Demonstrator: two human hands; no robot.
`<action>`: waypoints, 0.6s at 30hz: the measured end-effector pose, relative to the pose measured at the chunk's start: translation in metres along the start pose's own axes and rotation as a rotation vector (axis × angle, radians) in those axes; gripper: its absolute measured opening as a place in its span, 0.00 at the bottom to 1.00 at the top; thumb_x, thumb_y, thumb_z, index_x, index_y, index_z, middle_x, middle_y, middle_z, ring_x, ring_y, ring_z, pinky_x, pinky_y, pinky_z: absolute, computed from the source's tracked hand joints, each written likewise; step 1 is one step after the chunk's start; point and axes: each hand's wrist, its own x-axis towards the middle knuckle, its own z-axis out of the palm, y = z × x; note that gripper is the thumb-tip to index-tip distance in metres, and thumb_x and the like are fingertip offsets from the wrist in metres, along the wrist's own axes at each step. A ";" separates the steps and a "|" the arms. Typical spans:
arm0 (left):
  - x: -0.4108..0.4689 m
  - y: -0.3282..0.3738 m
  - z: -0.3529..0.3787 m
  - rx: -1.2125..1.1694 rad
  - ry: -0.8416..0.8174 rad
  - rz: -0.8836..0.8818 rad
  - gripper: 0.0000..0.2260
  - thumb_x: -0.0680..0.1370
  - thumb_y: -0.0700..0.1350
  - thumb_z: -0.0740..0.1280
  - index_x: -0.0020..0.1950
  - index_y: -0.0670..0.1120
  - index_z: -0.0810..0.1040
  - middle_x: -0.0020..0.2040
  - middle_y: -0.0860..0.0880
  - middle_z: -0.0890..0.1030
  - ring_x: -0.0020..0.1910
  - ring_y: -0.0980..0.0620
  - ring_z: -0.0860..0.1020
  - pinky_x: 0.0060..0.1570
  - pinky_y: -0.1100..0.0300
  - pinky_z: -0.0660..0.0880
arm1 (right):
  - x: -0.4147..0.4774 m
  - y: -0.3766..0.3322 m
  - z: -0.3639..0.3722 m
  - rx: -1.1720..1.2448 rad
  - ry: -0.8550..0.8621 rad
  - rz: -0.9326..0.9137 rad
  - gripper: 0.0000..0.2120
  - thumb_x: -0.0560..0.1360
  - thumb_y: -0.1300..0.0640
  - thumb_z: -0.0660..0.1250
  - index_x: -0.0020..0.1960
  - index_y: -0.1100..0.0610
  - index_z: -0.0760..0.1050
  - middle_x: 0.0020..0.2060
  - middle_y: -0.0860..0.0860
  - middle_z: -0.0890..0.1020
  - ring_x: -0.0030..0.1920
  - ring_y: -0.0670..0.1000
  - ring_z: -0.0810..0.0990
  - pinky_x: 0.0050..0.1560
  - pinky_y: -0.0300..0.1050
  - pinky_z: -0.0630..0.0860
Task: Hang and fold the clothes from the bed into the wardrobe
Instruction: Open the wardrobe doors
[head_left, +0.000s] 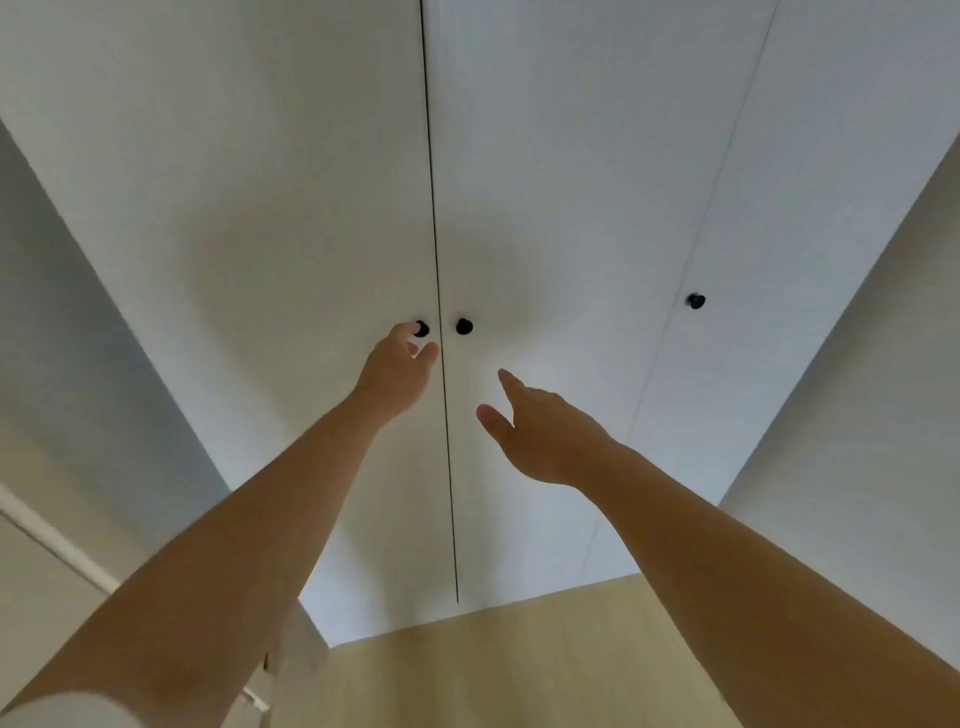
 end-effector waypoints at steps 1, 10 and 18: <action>0.006 0.000 0.002 -0.006 0.006 -0.013 0.22 0.82 0.52 0.61 0.75 0.48 0.65 0.67 0.45 0.75 0.64 0.47 0.74 0.59 0.57 0.70 | 0.003 0.002 -0.001 0.003 -0.012 0.004 0.32 0.82 0.37 0.47 0.80 0.51 0.46 0.73 0.53 0.69 0.71 0.56 0.70 0.66 0.56 0.70; 0.042 -0.007 0.023 -0.011 0.050 -0.109 0.23 0.80 0.50 0.65 0.74 0.46 0.67 0.67 0.44 0.75 0.62 0.45 0.75 0.54 0.56 0.71 | 0.017 0.017 -0.015 -0.033 -0.001 -0.083 0.32 0.82 0.36 0.45 0.81 0.50 0.46 0.75 0.53 0.65 0.74 0.55 0.66 0.68 0.56 0.67; 0.040 -0.016 0.025 -0.058 0.072 -0.098 0.21 0.76 0.38 0.67 0.68 0.47 0.71 0.64 0.47 0.75 0.52 0.43 0.79 0.53 0.50 0.78 | 0.016 0.042 -0.005 0.026 -0.058 -0.047 0.32 0.82 0.37 0.46 0.81 0.50 0.46 0.75 0.53 0.65 0.74 0.55 0.65 0.70 0.55 0.66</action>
